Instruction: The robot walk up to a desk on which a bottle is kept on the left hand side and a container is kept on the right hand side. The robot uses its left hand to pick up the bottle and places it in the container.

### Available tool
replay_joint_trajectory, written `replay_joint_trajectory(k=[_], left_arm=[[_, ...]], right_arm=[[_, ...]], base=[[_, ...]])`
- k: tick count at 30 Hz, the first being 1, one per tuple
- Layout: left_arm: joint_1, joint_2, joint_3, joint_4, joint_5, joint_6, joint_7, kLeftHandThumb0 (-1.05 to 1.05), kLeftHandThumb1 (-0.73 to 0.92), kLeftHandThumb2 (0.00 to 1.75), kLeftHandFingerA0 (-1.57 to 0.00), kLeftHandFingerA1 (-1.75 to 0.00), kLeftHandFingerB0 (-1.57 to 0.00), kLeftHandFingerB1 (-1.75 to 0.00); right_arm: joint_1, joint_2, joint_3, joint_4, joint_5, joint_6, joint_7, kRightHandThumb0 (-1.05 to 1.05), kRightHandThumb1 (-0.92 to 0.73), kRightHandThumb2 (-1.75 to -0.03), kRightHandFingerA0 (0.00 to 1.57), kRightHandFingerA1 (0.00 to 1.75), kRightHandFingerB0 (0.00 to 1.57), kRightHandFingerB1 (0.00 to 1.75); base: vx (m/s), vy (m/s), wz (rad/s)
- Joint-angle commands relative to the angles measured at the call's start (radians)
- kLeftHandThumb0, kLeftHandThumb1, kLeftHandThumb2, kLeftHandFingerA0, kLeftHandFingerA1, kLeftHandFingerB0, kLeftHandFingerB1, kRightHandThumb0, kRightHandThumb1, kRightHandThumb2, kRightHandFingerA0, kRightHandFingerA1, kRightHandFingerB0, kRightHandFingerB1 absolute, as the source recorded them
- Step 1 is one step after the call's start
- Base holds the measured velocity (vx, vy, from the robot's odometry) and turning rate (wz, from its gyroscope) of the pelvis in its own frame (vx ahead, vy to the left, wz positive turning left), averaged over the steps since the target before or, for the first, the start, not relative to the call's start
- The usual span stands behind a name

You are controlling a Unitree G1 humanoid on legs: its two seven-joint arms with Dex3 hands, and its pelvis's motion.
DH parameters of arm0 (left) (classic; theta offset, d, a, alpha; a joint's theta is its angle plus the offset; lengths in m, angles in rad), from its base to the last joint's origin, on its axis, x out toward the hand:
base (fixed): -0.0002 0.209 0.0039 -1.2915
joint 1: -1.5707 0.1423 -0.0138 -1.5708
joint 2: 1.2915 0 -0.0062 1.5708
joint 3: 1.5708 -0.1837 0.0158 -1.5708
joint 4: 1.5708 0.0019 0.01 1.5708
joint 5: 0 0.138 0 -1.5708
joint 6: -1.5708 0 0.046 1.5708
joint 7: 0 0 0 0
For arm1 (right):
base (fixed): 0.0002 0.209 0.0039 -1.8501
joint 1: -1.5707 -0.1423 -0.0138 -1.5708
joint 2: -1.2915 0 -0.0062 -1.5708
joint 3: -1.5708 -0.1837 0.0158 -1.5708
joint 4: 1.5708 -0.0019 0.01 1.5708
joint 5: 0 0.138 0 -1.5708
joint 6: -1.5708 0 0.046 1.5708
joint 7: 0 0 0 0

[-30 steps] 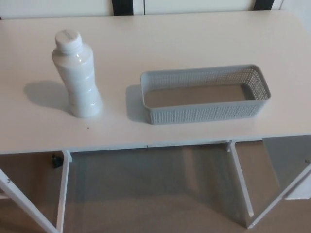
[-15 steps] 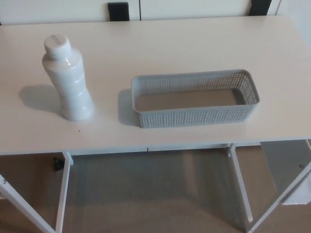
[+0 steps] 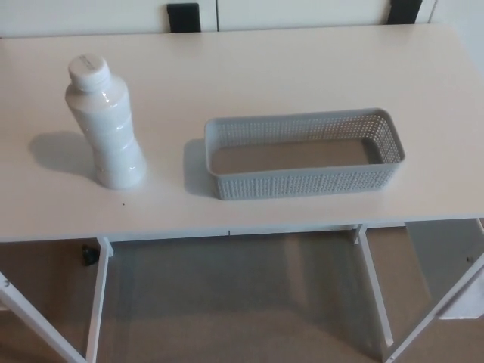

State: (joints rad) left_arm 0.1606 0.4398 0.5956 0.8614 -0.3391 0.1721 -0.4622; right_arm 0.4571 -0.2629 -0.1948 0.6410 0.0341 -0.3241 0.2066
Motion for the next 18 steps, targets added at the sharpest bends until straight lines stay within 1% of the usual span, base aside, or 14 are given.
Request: replay_joint_trajectory(k=[1,2,3,4,6,8,9,10,12,13,14,16,17,18], left_arm=[[-0.041,0.050,0.145,-0.261,-0.065,-0.076,0.172,-0.50,0.54,0.57,-0.05,-0.34,0.00,-0.23],[-0.044,0.053,0.153,-0.294,-0.064,-0.080,0.175,-0.64,0.38,0.72,-0.05,-0.29,0.00,-0.06],[-0.054,0.055,0.168,-0.356,-0.068,-0.081,0.183,-0.72,0.39,0.70,-0.06,-0.23,0.00,0.00],[-0.058,0.059,0.175,-0.409,-0.070,-0.086,0.185,-0.73,0.39,0.70,0.00,-0.14,0.00,-0.03],[-0.065,0.056,0.191,-0.528,-0.076,-0.091,0.188,-0.71,0.36,0.66,0.00,-0.08,0.00,0.00],[-0.069,0.049,0.198,-0.572,-0.082,-0.090,0.190,-0.63,0.31,0.65,0.00,-0.14,0.00,-0.06],[-0.080,0.048,0.199,-0.606,-0.094,-0.083,0.186,-0.55,0.44,0.68,0.00,-0.11,0.00,0.00],[-0.099,0.051,0.194,-0.658,-0.105,-0.067,0.181,-0.80,0.41,0.72,0.00,-0.07,0.00,0.00],[-0.153,0.065,0.167,-0.738,-0.124,-0.014,0.162,-0.78,0.44,0.75,0.00,-0.08,0.00,-0.02],[-0.163,0.066,0.160,-0.743,-0.118,-0.010,0.164,-0.70,0.34,0.68,0.00,-0.10,0.00,0.00],[-0.179,0.074,0.142,-0.739,-0.105,-0.014,0.152,-0.71,0.43,0.83,0.00,-0.29,0.00,-0.23],[-0.189,0.080,0.131,-0.739,-0.096,-0.015,0.144,-0.71,0.43,0.83,0.00,-0.29,0.00,-0.23],[-0.221,0.090,0.100,-0.722,-0.069,-0.022,0.134,-0.78,0.31,0.68,0.00,-0.24,0.00,-0.17],[-0.258,0.096,0.068,-0.702,-0.050,-0.021,0.123,-0.72,0.31,0.67,0.00,-0.23,0.00,-0.18]], right_arm=[[0.003,-0.012,0.006,-0.014,-0.016,0.017,-0.018,-0.47,-0.64,-0.59,0.71,0.54,0.53,0.43],[0.002,-0.010,0.005,-0.016,-0.017,0.020,-0.023,-0.46,-0.63,-0.59,0.71,0.54,0.53,0.44],[-0.007,-0.010,0.006,-0.004,-0.018,0.019,-0.024,-0.47,-0.64,-0.59,0.69,0.52,0.53,0.43],[-0.012,-0.011,0.007,0.002,-0.019,0.019,-0.024,-0.49,-0.63,-0.57,0.70,0.52,0.54,0.42],[-0.031,-0.012,0.005,0.040,-0.018,0.001,-0.024,-0.50,-0.62,-0.59,0.69,0.53,0.55,0.44],[-0.039,-0.011,0.004,0.060,-0.016,-0.010,-0.023,-0.49,-0.62,-0.59,0.69,0.53,0.55,0.44],[-0.045,-0.013,0.004,0.068,-0.017,-0.009,-0.024,-0.49,-0.63,-0.59,0.70,0.52,0.56,0.43],[-0.040,-0.011,0.004,0.050,-0.018,-0.001,-0.027,-0.45,-0.62,-0.57,0.70,0.52,0.54,0.44],[-0.009,-0.009,0.008,-0.035,-0.021,0.029,-0.030,-0.44,-0.64,-0.58,0.69,0.52,0.54,0.44],[-0.013,-0.010,0.009,-0.022,-0.023,0.022,-0.031,-0.44,-0.64,-0.58,0.70,0.52,0.54,0.44],[-0.027,-0.012,0.008,0.010,-0.024,0.009,-0.032,-0.48,-0.60,-0.60,0.71,0.54,0.53,0.44],[-0.038,-0.013,0.007,0.033,-0.024,-0.001,-0.033,-0.48,-0.60,-0.60,0.71,0.54,0.53,0.44],[-0.062,-0.015,0.005,0.081,-0.022,-0.012,-0.029,-0.48,-0.58,-0.59,0.71,0.53,0.54,0.44],[-0.071,-0.015,0.002,0.098,-0.016,-0.015,-0.024,-0.45,-0.60,-0.58,0.71,0.52,0.54,0.44]], base=[[0.00,0.000,0.00],[0.00,0.000,0.00],[0.00,0.000,0.00],[0.00,0.000,0.00],[0.00,0.000,0.00],[0.00,0.000,0.00],[0.00,0.000,0.00],[0.00,0.000,0.00],[0.00,0.000,0.00],[0.00,0.000,0.00],[0.00,0.000,0.00],[0.00,0.000,0.00],[0.00,0.000,0.00],[0.00,0.000,0.00]])
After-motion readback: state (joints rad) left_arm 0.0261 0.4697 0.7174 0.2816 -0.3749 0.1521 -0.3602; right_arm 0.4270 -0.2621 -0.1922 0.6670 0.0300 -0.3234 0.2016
